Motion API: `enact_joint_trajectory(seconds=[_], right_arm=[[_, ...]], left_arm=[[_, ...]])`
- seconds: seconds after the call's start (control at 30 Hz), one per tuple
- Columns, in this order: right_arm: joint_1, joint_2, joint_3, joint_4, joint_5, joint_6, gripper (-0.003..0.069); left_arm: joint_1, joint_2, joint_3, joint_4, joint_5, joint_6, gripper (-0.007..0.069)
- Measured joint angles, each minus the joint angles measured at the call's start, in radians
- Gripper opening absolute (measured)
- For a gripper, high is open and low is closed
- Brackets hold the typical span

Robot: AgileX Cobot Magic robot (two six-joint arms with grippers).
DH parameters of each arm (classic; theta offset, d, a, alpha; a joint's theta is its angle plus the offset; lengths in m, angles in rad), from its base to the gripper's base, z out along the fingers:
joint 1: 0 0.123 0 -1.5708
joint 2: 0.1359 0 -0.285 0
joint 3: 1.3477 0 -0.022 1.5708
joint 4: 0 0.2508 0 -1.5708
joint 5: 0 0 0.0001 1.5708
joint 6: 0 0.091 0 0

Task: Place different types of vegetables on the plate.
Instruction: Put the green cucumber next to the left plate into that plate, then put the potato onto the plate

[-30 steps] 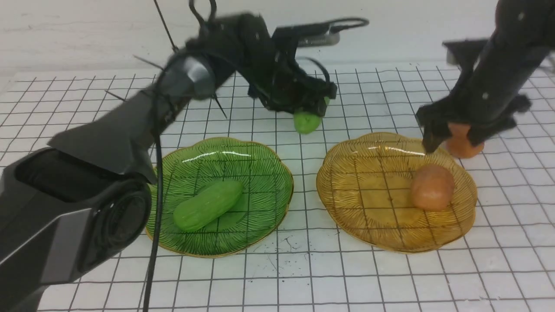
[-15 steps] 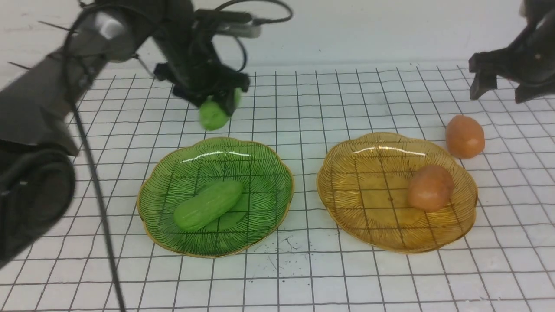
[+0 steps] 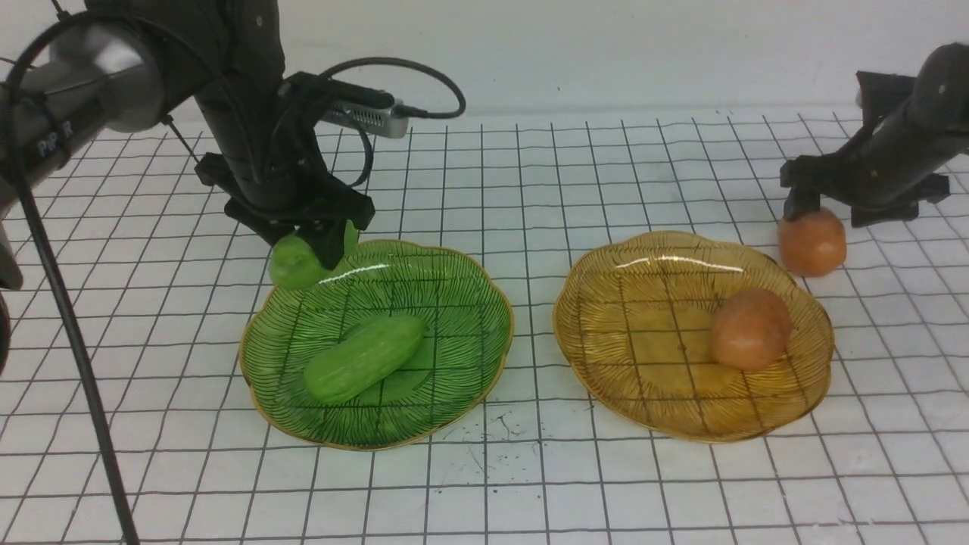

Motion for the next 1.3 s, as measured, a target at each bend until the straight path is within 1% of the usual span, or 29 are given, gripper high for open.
enact_joint_trajectory(seconds=[0.17, 0.23, 0.27, 0.33, 0.4, 0.47, 0.53, 0.6, 0.67, 0.7, 0.73, 0.8, 0.87, 0.9, 0.93, 0.97, 1.0, 1.03, 1.1, 1.17, 1.2, 1.3], right_arm=[[0.000, 0.031, -0.001, 0.000, -0.026, 0.003, 0.0570], [-0.001, 0.032, -0.002, 0.000, -0.023, 0.007, 0.0540], [-0.001, 0.032, -0.005, 0.000, -0.020, 0.010, 0.0512], [-0.001, 0.032, -0.009, 0.000, -0.009, 0.011, 0.0511], [-0.001, 0.027, -0.031, 0.000, 0.054, 0.011, 0.0512], [-0.001, 0.006, -0.067, 0.005, 0.139, 0.011, 0.0512], [-0.001, -0.031, -0.102, 0.025, 0.219, 0.011, 0.0512], [-0.001, -0.090, -0.134, 0.070, 0.310, 0.009, 0.0512], [0.009, -0.136, -0.155, 0.115, 0.381, -0.002, 0.0512], [0.010, -0.141, -0.155, 0.119, 0.387, -0.002, 0.0512], [0.036, -0.174, -0.164, 0.152, 0.427, -0.015, 0.0512], [0.053, -0.179, -0.165, 0.162, 0.435, -0.022, 0.0512], [0.117, -0.170, -0.155, 0.170, 0.441, -0.030, 0.0512], [0.122, -0.168, -0.153, 0.170, 0.441, -0.030, 0.0512], [0.170, -0.163, -0.134, 0.171, 0.446, -0.035, 0.0512], [0.175, -0.161, -0.133, 0.171, 0.446, -0.036, 0.0512], [0.229, -0.150, -0.127, 0.162, 0.450, -0.043, 0.0512], [0.243, -0.144, -0.126, 0.157, 0.450, -0.044, 0.0512], [0.287, -0.126, -0.125, 0.135, 0.450, -0.043, 0.0512], [0.313, -0.099, -0.125, 0.113, 0.450, -0.042, 0.0512], [0.322, -0.086, -0.125, 0.101, 0.450, -0.036, 0.0521], [0.328, -0.051, -0.125, 0.086, 0.449, 0.000, 0.0578]], left_arm=[[0.000, 0.045, 0.000, -0.012, -0.002, 0.000, 0.0364], [0.000, 0.062, 0.000, -0.012, -0.003, 0.000, 0.0364], [0.000, 0.072, 0.000, -0.012, -0.004, -0.002, 0.0364], [0.000, 0.077, 0.000, -0.012, -0.004, -0.003, 0.0375], [0.000, 0.082, 0.000, -0.008, -0.005, -0.003, 0.0430], [0.000, 0.082, 0.000, 0.004, -0.005, -0.006, 0.0523], [0.000, 0.082, 0.000, 0.007, -0.005, -0.024, 0.0578], [0.000, 0.082, 0.000, 0.009, -0.005, -0.042, 0.0610], [0.001, 0.076, 0.000, 0.010, -0.005, -0.054, 0.0616], [0.001, 0.076, 0.000, 0.010, -0.005, -0.054, 0.0616], [0.001, 0.062, 0.000, 0.009, -0.005, -0.076, 0.0598], [0.001, 0.050, 0.000, 0.006, -0.005, -0.086, 0.0565], [0.001, 0.013, 0.000, 0.000, -0.005, -0.093, 0.0452], [0.001, -0.001, 0.001, -0.001, -0.005, -0.094, 0.0424], [0.001, -0.051, 0.005, -0.002, -0.005, -0.094, 0.0259], [0.001, -0.064, 0.006, -0.001, -0.005, -0.094, 0.0241], [0.001, -0.124, 0.021, -0.001, -0.005, -0.094, 0.0097], [0.001, -0.156, 0.033, -0.002, -0.005, -0.094, 0.0061], [0.001, -0.245, 0.069, -0.007, -0.005, -0.094, 0.0017], [0.001, -0.338, 0.129, -0.008, -0.003, -0.094, -0.0001], [0.001, -0.411, 0.181, -0.009, 0.000, -0.094, -0.0007], [0.001, -0.558, 0.287, -0.012, 0.007, -0.101, -0.0008]])
